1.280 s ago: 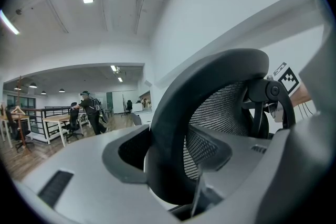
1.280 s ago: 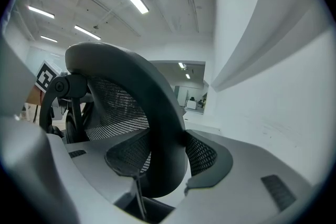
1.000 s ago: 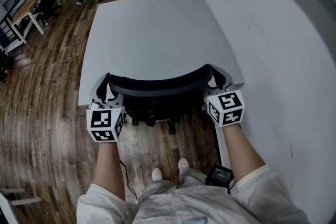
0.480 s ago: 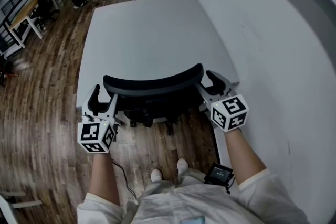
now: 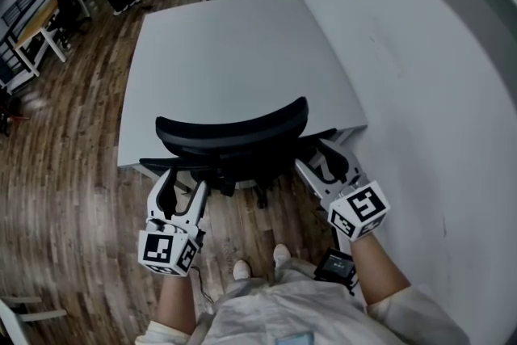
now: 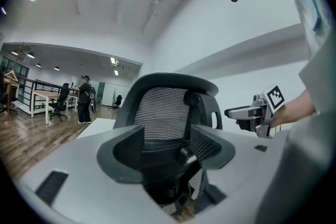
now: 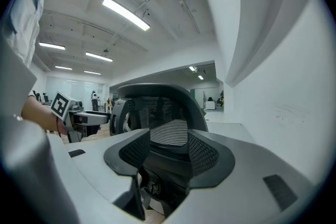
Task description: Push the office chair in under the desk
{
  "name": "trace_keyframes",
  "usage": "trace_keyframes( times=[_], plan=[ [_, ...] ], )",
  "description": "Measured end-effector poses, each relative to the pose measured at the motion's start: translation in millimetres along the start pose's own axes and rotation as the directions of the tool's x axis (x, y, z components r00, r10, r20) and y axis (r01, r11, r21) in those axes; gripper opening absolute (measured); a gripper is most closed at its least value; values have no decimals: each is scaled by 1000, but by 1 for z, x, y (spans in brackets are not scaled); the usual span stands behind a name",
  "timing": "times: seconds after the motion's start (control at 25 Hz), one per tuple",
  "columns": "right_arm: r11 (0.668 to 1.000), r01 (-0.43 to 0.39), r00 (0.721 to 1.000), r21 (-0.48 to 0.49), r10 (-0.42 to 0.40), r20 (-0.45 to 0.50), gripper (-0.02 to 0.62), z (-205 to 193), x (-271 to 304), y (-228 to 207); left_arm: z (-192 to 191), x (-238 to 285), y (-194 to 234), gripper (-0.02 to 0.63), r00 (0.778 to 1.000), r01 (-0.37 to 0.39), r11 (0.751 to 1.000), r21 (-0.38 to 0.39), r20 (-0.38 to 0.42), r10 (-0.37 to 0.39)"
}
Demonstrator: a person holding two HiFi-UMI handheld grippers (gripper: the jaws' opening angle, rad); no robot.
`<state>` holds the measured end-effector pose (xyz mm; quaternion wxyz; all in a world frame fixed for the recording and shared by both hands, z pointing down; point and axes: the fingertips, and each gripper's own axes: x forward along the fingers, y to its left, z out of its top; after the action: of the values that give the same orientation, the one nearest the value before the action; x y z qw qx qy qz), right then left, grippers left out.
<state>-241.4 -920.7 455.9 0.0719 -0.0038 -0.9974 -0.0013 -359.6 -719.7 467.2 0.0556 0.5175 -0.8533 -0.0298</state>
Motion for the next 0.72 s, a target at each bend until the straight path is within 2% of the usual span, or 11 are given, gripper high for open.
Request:
trace_keyframes(
  times=[0.16,0.24,0.4,0.48,0.72],
  plan=[
    [999,-43,999,1,43,18,236,7,-10,20,10,-6,-32,252,998,66,998,21,10,-67],
    [998,-53,998,-18,54,31,226,9,-18,26,17,-11,-43,204,995,88,996,33,33,-89],
    [996,-77,996,-36,79,44,98,9,-36,38,26,-22,-59,55,990,121,991,55,67,-125],
    [994,-101,994,-37,102,36,48,8,-43,46,26,-26,-65,8,988,139,988,65,66,-143],
    [991,-132,991,-5,132,21,32,5,-56,58,20,-30,-78,2,982,182,982,47,48,-184]
  ],
)
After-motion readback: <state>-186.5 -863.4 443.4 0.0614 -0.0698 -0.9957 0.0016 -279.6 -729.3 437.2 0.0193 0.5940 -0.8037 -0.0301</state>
